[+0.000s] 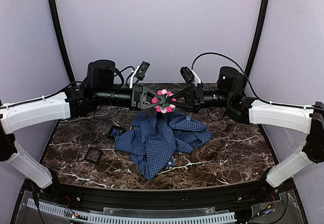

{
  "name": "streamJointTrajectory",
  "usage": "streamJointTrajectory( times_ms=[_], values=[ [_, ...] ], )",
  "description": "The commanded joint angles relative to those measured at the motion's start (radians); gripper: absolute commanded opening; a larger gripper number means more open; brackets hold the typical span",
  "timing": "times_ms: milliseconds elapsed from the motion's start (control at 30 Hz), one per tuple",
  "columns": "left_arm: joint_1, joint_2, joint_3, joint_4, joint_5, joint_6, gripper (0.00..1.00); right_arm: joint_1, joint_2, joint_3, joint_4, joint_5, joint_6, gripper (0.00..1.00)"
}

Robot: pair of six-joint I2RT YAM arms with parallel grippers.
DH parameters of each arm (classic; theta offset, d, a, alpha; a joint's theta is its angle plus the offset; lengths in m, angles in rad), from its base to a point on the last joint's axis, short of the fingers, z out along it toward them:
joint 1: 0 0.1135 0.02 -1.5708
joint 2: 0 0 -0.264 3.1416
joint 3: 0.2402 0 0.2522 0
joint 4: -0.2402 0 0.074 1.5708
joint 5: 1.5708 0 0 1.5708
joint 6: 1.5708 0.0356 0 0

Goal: Remove the brooch from the garment
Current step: Close the brooch.

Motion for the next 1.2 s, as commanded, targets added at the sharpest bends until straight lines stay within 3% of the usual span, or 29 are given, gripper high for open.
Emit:
streamJointTrajectory(
  times_ms=[0,500,833,933,1000,1167],
  values=[
    [0.006,-0.035,-0.015,0.016,-0.037,0.017,0.27,0.008,-0.027,-0.011,0.005,0.007,0.006,0.0],
    [0.008,-0.078,-0.044,-0.006,-0.129,0.024,0.24,0.004,-0.038,-0.034,0.056,0.01,0.031,0.0],
    [0.007,-0.05,-0.023,0.003,-0.09,0.027,0.24,0.004,-0.033,-0.031,0.072,-0.007,0.037,0.0],
    [0.007,-0.051,-0.021,0.013,-0.067,0.035,0.33,0.002,-0.035,-0.031,0.073,0.005,0.039,0.0],
    [0.006,-0.06,-0.027,0.008,-0.072,0.054,0.52,0.001,-0.038,-0.031,0.072,0.024,0.039,0.0],
    [0.007,-0.101,-0.041,-0.086,-0.115,0.139,0.71,-0.021,-0.044,-0.038,0.081,0.076,0.059,0.0]
  ],
)
